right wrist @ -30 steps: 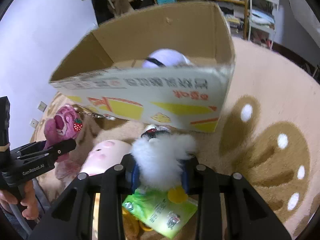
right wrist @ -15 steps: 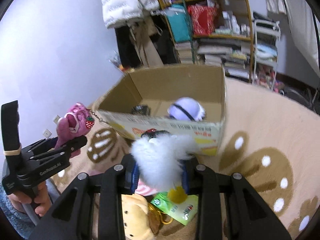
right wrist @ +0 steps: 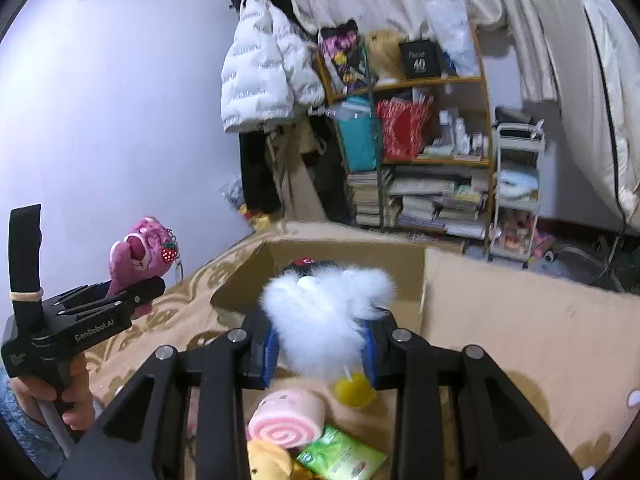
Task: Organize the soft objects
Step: 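Grasp and lift the pink bear with the left gripper while the right gripper lifts the penguin, then carry both plush toys over the box and release them inside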
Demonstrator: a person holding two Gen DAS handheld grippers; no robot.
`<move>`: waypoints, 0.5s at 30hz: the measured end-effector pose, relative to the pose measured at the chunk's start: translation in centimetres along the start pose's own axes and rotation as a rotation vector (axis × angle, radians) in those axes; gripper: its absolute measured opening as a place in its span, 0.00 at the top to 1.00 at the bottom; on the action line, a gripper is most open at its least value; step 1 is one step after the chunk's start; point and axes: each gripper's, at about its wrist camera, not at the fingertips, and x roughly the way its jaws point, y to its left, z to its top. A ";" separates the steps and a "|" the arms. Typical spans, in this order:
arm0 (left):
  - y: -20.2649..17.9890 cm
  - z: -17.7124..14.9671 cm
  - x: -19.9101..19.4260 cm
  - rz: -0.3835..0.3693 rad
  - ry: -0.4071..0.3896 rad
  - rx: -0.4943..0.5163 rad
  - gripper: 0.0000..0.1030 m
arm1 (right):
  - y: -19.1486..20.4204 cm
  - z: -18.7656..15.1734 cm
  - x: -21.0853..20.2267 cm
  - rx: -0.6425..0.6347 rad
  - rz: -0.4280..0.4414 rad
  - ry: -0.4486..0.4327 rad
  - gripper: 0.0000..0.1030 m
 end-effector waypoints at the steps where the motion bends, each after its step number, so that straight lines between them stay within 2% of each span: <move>1: 0.0 0.2 0.1 -0.002 -0.004 -0.001 0.51 | 0.0 0.3 -0.1 -0.006 -0.001 -0.010 0.66; 9: -0.9 2.3 1.7 -0.017 -0.041 0.033 0.51 | -0.3 1.9 1.1 -0.018 0.016 -0.047 0.66; 15: -1.4 2.7 3.8 -0.017 -0.023 0.053 0.51 | -1.0 2.1 3.0 -0.007 0.024 -0.038 0.66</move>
